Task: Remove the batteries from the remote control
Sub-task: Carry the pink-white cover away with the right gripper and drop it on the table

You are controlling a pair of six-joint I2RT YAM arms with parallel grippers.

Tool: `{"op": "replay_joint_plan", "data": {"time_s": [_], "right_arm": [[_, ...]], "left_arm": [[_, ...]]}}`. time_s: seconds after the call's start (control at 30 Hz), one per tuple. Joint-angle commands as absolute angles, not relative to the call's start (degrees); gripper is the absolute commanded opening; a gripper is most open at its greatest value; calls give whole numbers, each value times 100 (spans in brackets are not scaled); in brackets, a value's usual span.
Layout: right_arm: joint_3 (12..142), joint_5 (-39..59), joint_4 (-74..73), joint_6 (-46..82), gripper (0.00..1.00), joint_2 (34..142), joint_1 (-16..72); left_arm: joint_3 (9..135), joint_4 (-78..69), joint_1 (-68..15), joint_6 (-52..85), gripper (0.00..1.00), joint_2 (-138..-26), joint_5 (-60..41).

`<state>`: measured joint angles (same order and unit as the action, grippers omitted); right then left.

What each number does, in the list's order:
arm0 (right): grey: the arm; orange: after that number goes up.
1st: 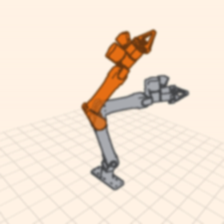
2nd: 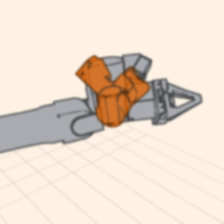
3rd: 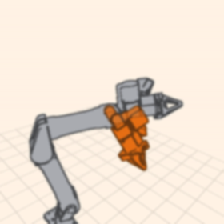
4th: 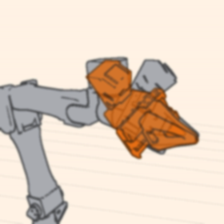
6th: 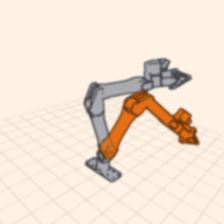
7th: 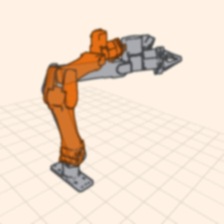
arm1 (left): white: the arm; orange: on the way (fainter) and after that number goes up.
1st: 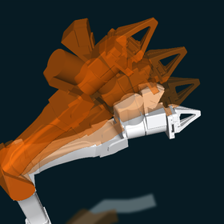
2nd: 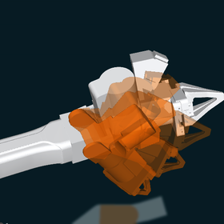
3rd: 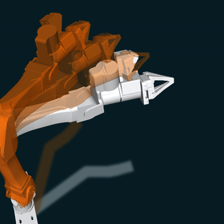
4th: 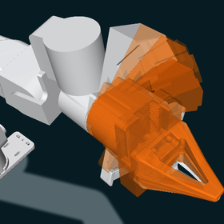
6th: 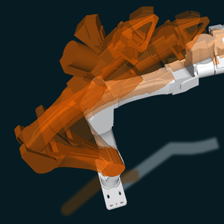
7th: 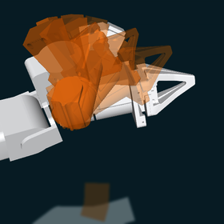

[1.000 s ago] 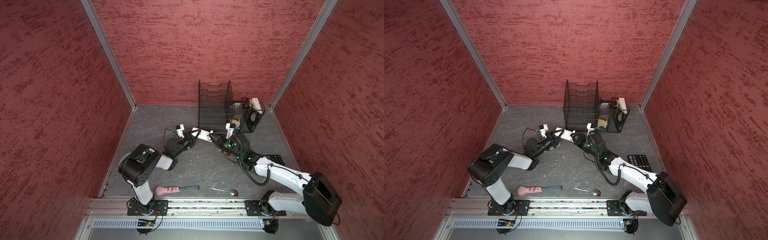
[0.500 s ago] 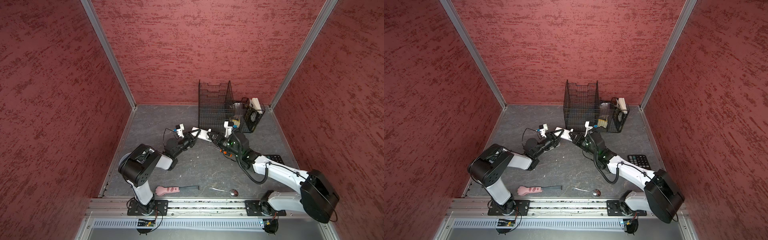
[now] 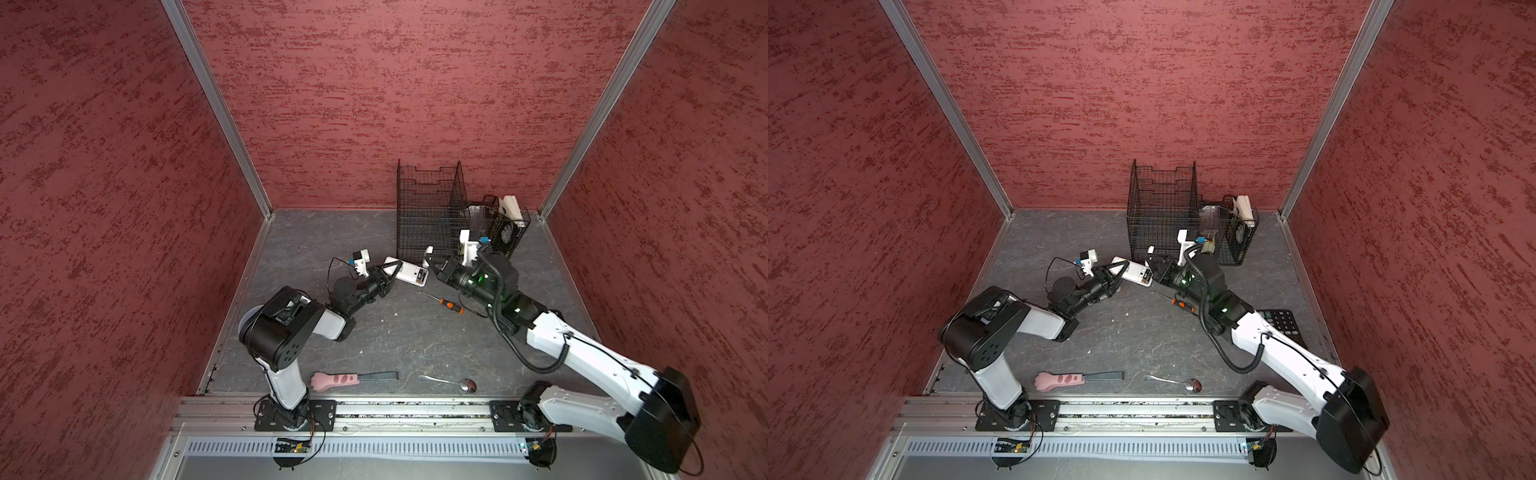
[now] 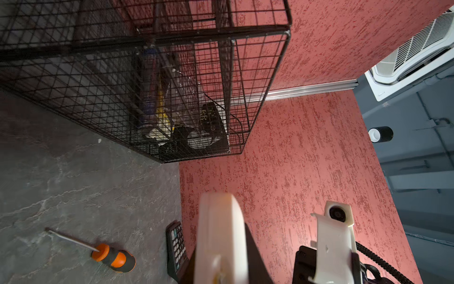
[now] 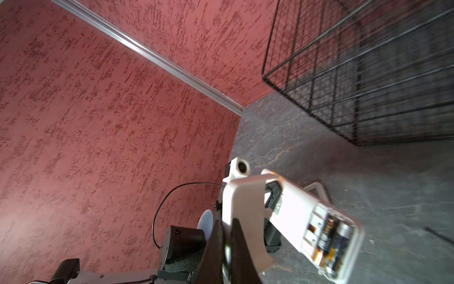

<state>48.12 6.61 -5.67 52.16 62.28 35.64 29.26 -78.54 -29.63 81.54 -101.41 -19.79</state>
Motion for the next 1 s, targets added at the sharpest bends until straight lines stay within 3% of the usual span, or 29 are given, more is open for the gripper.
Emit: {"op": "replay_joint_plan", "data": {"time_s": [0.0, 0.13, 0.4, 0.97], "right_arm": [[4977, 189, 1056, 4484, 3, 5870, 3174], [4809, -90, 1711, 4087, 3, 5826, 2788], [3883, -488, 1561, 3787, 2, 6375, 2365], [4041, -1124, 1460, 2984, 3, 8041, 1358]], "left_arm": [[2781, -8104, -2996, 7987, 0, -10295, -2124], [2627, -8095, -3056, 7921, 0, -10366, -2048], [2473, -7689, -3419, 7619, 0, -10359, -1795], [3016, -4507, -4136, 6764, 0, -9437, -1120]]}}
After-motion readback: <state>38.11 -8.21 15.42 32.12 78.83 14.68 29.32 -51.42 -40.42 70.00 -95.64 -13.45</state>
